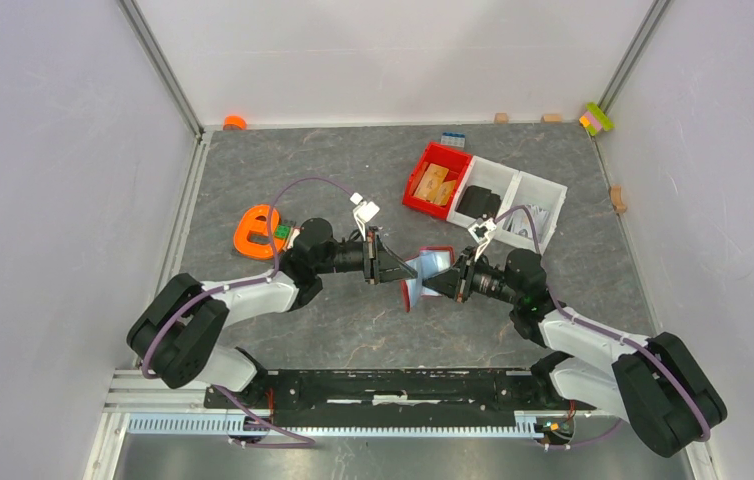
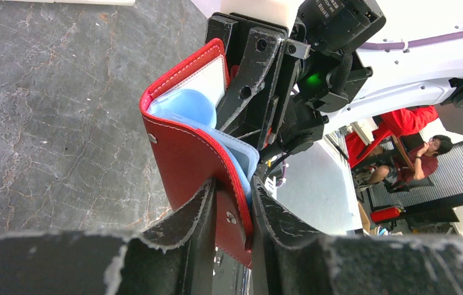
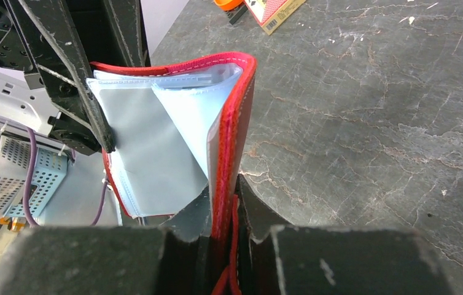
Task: Take the credit cards out of the card holder
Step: Remove the credit card from the card holder.
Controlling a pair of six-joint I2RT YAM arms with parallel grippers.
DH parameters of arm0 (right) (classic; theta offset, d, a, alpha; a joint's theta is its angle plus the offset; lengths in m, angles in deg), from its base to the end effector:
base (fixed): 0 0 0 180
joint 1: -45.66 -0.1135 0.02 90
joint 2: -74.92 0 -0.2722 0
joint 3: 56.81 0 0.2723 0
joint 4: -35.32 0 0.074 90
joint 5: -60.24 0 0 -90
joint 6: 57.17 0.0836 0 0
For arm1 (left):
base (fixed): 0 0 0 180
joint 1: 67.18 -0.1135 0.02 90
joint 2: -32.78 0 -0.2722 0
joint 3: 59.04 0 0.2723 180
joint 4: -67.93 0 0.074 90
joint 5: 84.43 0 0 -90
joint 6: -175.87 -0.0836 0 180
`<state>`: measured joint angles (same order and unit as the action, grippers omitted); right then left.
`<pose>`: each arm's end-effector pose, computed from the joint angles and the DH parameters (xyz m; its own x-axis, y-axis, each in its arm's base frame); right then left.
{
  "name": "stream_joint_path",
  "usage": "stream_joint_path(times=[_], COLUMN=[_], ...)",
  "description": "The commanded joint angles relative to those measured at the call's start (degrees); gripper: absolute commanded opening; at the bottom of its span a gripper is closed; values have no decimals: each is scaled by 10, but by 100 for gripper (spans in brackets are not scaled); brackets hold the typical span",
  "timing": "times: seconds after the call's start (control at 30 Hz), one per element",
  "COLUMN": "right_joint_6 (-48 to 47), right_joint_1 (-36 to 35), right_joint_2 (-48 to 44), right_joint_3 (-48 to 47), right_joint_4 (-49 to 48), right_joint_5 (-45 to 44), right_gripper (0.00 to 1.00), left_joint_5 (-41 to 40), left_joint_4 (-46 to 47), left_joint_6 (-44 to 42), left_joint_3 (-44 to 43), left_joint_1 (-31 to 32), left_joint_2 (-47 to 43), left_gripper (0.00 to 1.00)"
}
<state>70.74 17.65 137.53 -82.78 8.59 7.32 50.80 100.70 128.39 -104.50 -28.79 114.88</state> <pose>0.1987 0.1628 0.1685 -0.6723 0.1976 -0.7134 -0.6160 0.3853 0.6871 0.2247 -0.2537 0.2116 -0.7098 -0.0449 -0.7030 0.6958 0.1110 -0.7096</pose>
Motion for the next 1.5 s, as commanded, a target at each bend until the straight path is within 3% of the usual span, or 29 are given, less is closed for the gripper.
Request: stream_joint_path(times=[0.0, 0.13, 0.3, 0.63, 0.8, 0.87, 0.93, 1.1, 1.47], right_joint_6=[18, 20, 21, 0, -58, -63, -60, -50, -40], right_joint_1=[-9, -11, -13, -16, -16, -17, -17, -17, -17], right_joint_2=[-6, -2, -3, -11, -41, -48, -47, -36, -29], right_joint_3=[-7, -7, -7, -13, -31, -30, -28, -27, -25], right_joint_4=[-88, -92, -94, -62, 52, 62, 57, 38, 20], right_joint_5=[48, 52, 54, 38, -44, -60, -57, -37, -16], right_gripper=[3, 3, 3, 3, 2, 1, 1, 0, 0], left_joint_5=[3, 7, 6, -43, -89, -92, -90, -59, -53], left_joint_4=[-3, -2, -3, -84, -120, -120, -121, -95, -82], left_joint_6=[-29, -31, -33, -67, -90, -94, -95, -87, -97], left_joint_3=[-18, -20, -20, -33, -24, -21, -21, -23, -4], left_joint_1=[14, 16, 19, 19, 19, 19, 21, 22, 22], left_joint_2=[-9, -11, -12, -18, -43, -51, -50, -41, -82], left_gripper=[31, 34, 45, 39, 65, 70, 68, 50, 55])
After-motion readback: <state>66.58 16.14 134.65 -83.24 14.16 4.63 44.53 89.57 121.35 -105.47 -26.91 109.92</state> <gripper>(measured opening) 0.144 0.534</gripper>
